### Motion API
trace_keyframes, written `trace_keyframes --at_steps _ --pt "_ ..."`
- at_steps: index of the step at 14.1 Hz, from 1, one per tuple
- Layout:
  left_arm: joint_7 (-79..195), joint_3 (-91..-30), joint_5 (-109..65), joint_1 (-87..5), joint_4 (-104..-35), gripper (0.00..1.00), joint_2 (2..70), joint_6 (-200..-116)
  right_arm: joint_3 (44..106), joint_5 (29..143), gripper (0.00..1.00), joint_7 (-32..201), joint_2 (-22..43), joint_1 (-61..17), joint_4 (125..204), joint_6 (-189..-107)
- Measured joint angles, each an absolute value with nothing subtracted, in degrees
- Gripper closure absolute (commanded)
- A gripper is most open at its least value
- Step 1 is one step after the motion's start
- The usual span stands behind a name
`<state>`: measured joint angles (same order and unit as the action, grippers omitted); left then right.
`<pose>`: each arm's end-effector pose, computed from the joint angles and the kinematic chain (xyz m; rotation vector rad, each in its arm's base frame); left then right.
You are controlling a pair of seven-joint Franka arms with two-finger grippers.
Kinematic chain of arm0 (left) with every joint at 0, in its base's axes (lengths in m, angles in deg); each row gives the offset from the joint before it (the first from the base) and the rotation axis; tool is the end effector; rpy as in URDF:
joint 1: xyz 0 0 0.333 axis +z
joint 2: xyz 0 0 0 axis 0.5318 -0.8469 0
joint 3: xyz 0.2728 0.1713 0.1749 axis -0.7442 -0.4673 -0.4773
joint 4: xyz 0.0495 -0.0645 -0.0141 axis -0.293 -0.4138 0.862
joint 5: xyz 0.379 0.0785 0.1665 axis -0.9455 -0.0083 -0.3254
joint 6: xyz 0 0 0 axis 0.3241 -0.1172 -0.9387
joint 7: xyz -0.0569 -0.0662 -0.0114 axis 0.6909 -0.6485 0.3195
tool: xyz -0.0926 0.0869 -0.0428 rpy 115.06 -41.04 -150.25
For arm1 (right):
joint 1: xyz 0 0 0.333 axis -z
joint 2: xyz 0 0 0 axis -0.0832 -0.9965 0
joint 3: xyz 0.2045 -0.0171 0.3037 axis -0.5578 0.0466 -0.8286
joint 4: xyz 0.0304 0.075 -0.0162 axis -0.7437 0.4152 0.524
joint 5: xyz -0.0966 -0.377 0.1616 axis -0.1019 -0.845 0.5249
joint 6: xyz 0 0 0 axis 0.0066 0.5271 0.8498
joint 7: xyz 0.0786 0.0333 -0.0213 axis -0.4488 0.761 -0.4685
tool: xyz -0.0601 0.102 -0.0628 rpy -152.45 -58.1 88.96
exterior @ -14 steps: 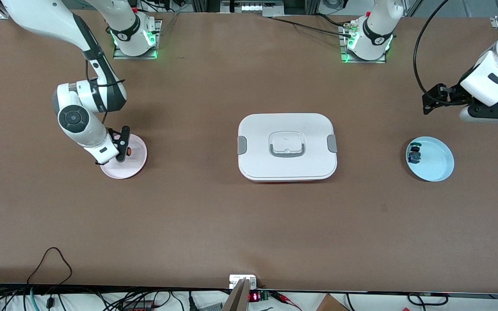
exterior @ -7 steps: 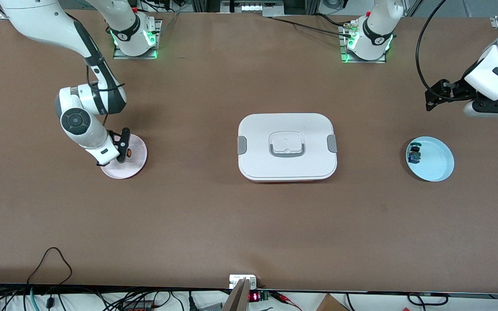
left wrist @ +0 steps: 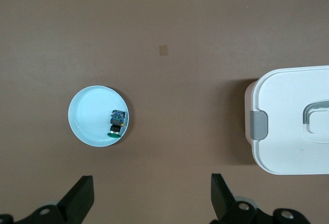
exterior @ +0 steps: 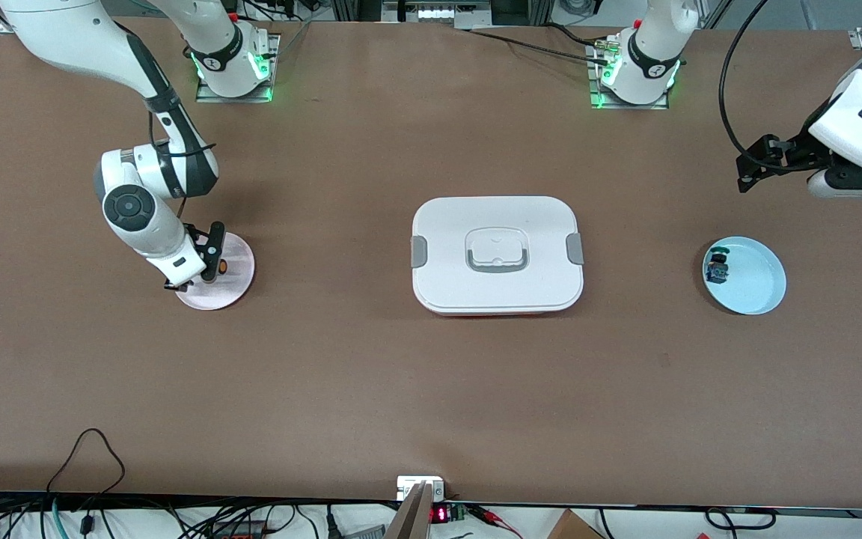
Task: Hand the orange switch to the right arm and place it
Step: 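Open the right gripper and release the switch on the plate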
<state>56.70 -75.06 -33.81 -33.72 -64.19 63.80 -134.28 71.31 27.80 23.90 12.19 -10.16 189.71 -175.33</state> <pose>0.5718 -0.0480 0.6361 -3.0943 0.0116 -0.0280 0.5910 0.0318 0.2063 2.1613 2.0385 -0.2501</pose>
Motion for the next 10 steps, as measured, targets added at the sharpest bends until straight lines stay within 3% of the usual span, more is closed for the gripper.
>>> trace_keyframes --at_steps 5,10 --pt "57.49 -74.90 -33.81 -33.78 -64.13 0.00 63.87 -134.28 69.62 28.90 0.00 24.10 17.90 -10.17 188.57 -170.97" --pt "60.74 -73.55 -33.81 -33.84 -64.13 0.00 63.89 -133.74 67.70 40.68 0.00 24.22 24.43 -11.32 181.57 -157.80"
